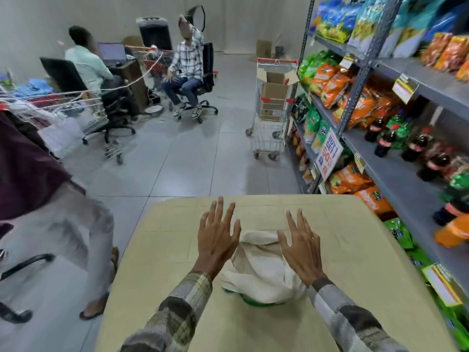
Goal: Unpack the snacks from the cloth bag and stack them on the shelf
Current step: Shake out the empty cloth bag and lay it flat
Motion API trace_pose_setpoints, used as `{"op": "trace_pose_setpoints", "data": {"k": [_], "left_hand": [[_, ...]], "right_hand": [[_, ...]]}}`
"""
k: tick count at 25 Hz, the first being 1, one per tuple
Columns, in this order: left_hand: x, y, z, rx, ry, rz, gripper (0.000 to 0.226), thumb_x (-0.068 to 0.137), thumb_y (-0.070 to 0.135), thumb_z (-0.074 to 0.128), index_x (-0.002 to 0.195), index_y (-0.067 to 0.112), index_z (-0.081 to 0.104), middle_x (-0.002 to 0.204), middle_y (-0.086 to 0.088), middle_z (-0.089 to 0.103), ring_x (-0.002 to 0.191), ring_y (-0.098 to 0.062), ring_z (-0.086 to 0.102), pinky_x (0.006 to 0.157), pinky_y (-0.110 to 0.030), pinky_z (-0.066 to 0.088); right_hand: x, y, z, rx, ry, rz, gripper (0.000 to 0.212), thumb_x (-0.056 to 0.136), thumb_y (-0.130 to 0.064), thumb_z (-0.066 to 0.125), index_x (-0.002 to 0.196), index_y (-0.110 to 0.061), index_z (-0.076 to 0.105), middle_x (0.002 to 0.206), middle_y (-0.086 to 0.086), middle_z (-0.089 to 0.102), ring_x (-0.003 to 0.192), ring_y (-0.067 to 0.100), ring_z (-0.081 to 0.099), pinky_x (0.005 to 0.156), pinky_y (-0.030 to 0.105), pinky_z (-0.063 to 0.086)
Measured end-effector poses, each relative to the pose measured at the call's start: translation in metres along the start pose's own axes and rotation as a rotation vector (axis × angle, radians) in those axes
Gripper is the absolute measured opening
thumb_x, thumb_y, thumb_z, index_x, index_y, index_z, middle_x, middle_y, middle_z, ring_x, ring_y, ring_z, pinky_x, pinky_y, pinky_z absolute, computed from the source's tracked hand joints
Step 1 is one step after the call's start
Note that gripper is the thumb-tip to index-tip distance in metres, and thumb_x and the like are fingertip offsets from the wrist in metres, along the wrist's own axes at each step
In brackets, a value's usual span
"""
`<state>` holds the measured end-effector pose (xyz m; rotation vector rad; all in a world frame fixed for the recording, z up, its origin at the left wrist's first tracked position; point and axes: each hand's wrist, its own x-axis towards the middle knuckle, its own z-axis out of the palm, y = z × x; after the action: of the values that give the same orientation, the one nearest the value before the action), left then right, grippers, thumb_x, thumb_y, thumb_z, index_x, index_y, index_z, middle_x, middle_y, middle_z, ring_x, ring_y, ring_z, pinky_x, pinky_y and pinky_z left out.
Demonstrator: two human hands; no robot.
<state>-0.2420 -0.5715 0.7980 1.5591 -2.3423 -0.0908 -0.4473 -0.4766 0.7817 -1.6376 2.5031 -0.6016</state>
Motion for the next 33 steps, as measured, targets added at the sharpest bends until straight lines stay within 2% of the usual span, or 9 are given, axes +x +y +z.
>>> {"op": "trace_pose_setpoints", "data": {"k": [7,11,14,19,22,25,27,29,33], "left_hand": [[-0.027,-0.014,0.086,-0.154,-0.276,-0.123,0.055,0.098,0.049,0.034,0.148,0.028,0.038,0.158,-0.004,0.037,0.143,-0.024,0.038,0.112,-0.042,0.034],[-0.038,-0.02,0.119,-0.551,-0.344,-0.481,0.048,0.094,0.042,0.049,0.138,0.022,0.046,0.141,-0.002,0.054,0.127,-0.029,0.053,0.102,-0.046,0.045],[-0.045,-0.03,0.133,-0.844,-0.419,-0.778,0.054,0.094,0.025,0.058,0.144,0.014,0.039,0.142,-0.013,0.051,0.128,-0.033,0.051,0.105,-0.043,0.044],[-0.051,-0.039,0.148,-0.945,-0.47,-1.017,0.071,0.092,0.022,0.065,0.151,0.009,0.028,0.136,-0.023,0.056,0.121,-0.036,0.057,0.101,-0.046,0.05],[-0.052,-0.042,0.155,-0.998,-0.504,-1.028,0.048,0.095,0.025,0.059,0.139,0.008,0.05,0.131,-0.022,0.061,0.102,-0.028,0.062,0.08,-0.034,0.052],[-0.055,-0.044,0.164,-0.935,-0.518,-0.977,0.028,0.092,0.028,0.062,0.11,0.008,0.07,0.12,-0.015,0.066,0.107,-0.03,0.062,0.088,-0.035,0.05],[-0.056,-0.044,0.169,-0.889,-0.491,-0.931,0.023,0.088,0.024,0.066,0.094,0.002,0.072,0.109,-0.014,0.067,0.104,-0.03,0.061,0.09,-0.039,0.05],[-0.057,-0.042,0.17,-0.962,-0.491,-0.921,0.018,0.09,0.019,0.061,0.08,0.004,0.064,0.092,-0.012,0.064,0.091,-0.026,0.057,0.078,-0.035,0.047],[-0.055,-0.041,0.169,-1.109,-0.438,-1.029,0.013,0.091,0.019,0.064,0.085,0.01,0.058,0.088,-0.01,0.059,0.081,-0.023,0.052,0.062,-0.029,0.041]], "right_hand": [[-0.019,0.063,0.055,0.166,-0.332,0.344,0.062,0.099,-0.053,0.035,0.156,-0.031,0.024,0.163,0.001,0.028,0.145,0.026,0.037,0.113,0.043,0.037],[-0.02,0.079,0.079,0.353,-0.452,0.51,0.059,0.098,-0.036,0.05,0.152,-0.019,0.032,0.147,0.013,0.05,0.132,0.033,0.05,0.107,0.042,0.044],[-0.02,0.082,0.096,0.476,-0.517,0.578,0.065,0.098,-0.027,0.054,0.154,-0.011,0.026,0.152,0.015,0.045,0.137,0.034,0.045,0.112,0.039,0.037],[-0.012,0.088,0.114,0.595,-0.407,0.787,0.068,0.1,-0.032,0.052,0.154,-0.006,0.021,0.154,0.021,0.038,0.14,0.038,0.04,0.115,0.046,0.036],[-0.007,0.096,0.12,0.569,-0.496,0.831,0.069,0.096,-0.033,0.059,0.151,-0.004,0.028,0.149,0.019,0.046,0.136,0.037,0.047,0.108,0.038,0.039],[-0.004,0.105,0.129,0.516,-0.567,0.791,0.045,0.089,-0.027,0.069,0.128,-0.005,0.06,0.128,0.014,0.064,0.118,0.03,0.06,0.092,0.027,0.043],[-0.007,0.106,0.132,0.533,-0.529,0.783,0.024,0.086,-0.02,0.072,0.106,-0.007,0.068,0.11,0.01,0.068,0.101,0.025,0.062,0.085,0.023,0.043],[-0.01,0.108,0.133,0.546,-0.466,0.755,0.012,0.087,-0.015,0.07,0.094,-0.006,0.068,0.097,0.008,0.067,0.095,0.026,0.062,0.082,0.025,0.044],[-0.015,0.113,0.132,0.551,-0.44,0.741,0.024,0.093,-0.017,0.062,0.11,-0.001,0.061,0.107,0.014,0.068,0.104,0.031,0.063,0.083,0.026,0.042]]}}
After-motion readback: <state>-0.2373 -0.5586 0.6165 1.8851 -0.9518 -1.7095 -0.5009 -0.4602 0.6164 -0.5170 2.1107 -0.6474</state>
